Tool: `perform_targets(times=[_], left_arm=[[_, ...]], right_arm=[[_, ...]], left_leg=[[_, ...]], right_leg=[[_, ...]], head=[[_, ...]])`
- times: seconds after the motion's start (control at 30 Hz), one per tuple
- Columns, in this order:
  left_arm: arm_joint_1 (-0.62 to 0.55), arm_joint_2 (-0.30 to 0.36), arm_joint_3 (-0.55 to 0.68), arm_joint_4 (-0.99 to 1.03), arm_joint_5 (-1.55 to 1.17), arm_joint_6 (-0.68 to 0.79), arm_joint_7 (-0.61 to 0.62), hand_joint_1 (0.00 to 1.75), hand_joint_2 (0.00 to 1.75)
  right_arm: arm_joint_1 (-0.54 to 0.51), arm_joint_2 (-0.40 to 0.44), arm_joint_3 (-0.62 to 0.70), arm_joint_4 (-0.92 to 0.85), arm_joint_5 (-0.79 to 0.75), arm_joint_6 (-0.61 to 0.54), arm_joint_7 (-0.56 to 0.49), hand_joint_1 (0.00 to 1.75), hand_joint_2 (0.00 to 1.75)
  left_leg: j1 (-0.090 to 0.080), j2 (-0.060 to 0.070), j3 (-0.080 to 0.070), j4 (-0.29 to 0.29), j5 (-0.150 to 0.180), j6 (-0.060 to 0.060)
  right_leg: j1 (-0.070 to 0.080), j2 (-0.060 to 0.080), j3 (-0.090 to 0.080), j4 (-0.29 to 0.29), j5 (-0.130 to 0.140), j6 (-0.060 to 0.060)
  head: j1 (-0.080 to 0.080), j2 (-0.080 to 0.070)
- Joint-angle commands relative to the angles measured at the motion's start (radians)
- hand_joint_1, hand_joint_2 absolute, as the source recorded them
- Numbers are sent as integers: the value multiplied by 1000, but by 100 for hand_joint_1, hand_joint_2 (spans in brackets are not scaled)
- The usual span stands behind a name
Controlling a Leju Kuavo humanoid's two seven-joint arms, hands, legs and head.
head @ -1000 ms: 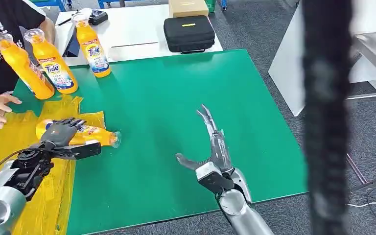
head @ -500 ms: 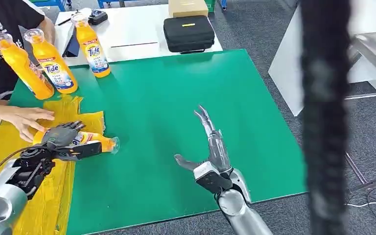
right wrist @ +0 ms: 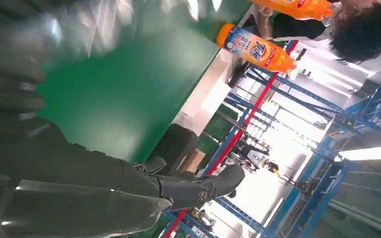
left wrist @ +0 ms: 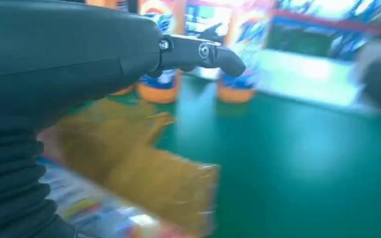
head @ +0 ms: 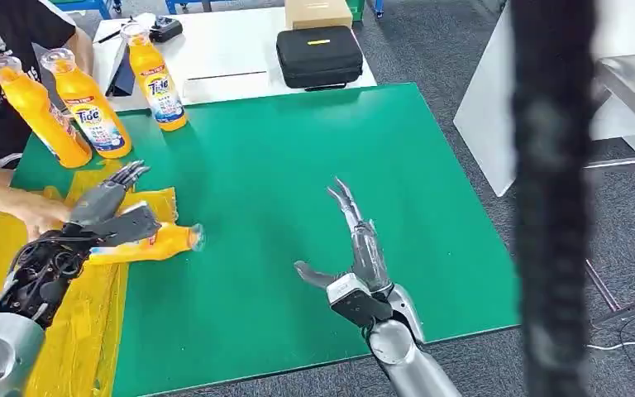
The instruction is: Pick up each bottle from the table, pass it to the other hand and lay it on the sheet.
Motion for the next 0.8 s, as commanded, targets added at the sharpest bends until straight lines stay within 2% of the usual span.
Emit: perform_targets(times=[0.03, 0.1, 0.13, 0.17, 0.23, 0.27, 0.3, 0.37, 0.43, 0.5, 0.57, 0.67, 0.7, 0.73, 0.8], left_arm=[[108, 25, 48, -462, 314, -228, -90, 0, 175], [158, 12, 52, -594, 584, -319, -90, 0, 175], [170, -10, 65, -604, 622, -338, -90, 0, 175], [180, -22, 62, -611, 612, -329, -90, 0, 175], [180, -22, 62, -611, 612, -329, -90, 0, 175], [194, -57, 87, -601, 645, -351, -90, 0, 175], [213, -89, 99, -608, 664, -378, -78, 0, 175], [286, -174, 103, -646, 737, -446, 1, 0, 175], [312, -190, 75, -655, 734, -416, 13, 0, 175], [374, -232, 30, -681, 726, -374, 111, 0, 175], [476, -261, -45, -749, 721, -344, 114, 0, 175], [514, -259, -81, -783, 727, -319, 119, 0, 175], [510, -250, -82, -790, 735, -315, 123, 0, 175], [507, -247, -81, -790, 738, -315, 125, 0, 175], [521, -260, -81, -802, 768, -340, 140, 0, 175]], right_arm=[[0, 5, -48, 20, 3, 9, -3, 0, 175], [5, 12, -60, 4, -29, 23, -10, 0, 175], [6, 16, -64, -4, -37, 20, -13, 0, 175], [8, 16, -63, -12, -37, 19, -13, 0, 175], [8, 16, -63, -12, -37, 19, -13, 0, 175], [18, 26, -74, -32, -81, 22, -20, 0, 175], [25, 29, -76, -51, -102, 18, -26, 0, 175], [45, 22, -63, -111, -142, 9, -36, 0, 175], [53, 16, -53, -135, -147, 2, -30, 0, 175], [69, 14, -49, -181, -173, -22, -28, 0, 175], [95, 6, -48, -241, -251, 25, 72, 0, 175], [107, -1, -44, -269, -250, 22, 90, 0, 175], [106, -1, -44, -265, -250, 19, 91, 0, 175], [104, -1, -44, -262, -250, 18, 91, 0, 175], [106, -6, -42, -276, -272, 41, 120, 0, 175]], left_leg=[[1, 1, 2, 1, -2, -2], [1, 1, 3, 1, -3, -3], [1, 0, 1, 0, -1, -1], [1, -1, 4, 2, -4, -3], [0, 0, 2, 0, -2, -2], [1, 0, 7, 2, -6, -4], [0, 0, 3, 0, -2, -2], [0, -2, 4, 0, -2, -2], [-2, -3, 6, -1, -2, -2], [-2, -3, 3, -1, -2, -1], [-1, -3, 7, 0, -4, -2], [-2, 0, 7, -1, -4, -2], [-3, 0, 3, -1, -3, -1], [-2, -2, 5, 0, -5, -2], [-2, -1, 1, 0, -3, -1]], right_leg=[[1, -1, 3, 0, -2, 0], [1, -1, 4, 0, -3, 0], [1, -1, 1, 0, -1, 0], [1, -3, 5, 1, -4, 0], [0, -1, 2, 0, -2, 0], [1, -3, 8, 1, -6, 0], [0, -1, 3, 0, -2, 0], [0, -3, 5, 0, -3, 0], [-1, -5, 6, -1, -4, 1], [-1, -3, 4, -1, -2, 1], [-1, -5, 8, -1, -5, 1], [-1, -2, 7, -1, -4, 1], [-2, -1, 3, -1, -2, 1], [-2, -4, 6, 0, -5, 1], [-1, -2, 1, -1, -3, 1]], head=[[0, 0], [0, 0], [0, 0], [0, 0], [0, 0], [0, 0], [0, 0], [0, 0], [0, 0], [0, 0], [0, 0], [0, 0], [0, 0], [1, 0], [0, 0]])
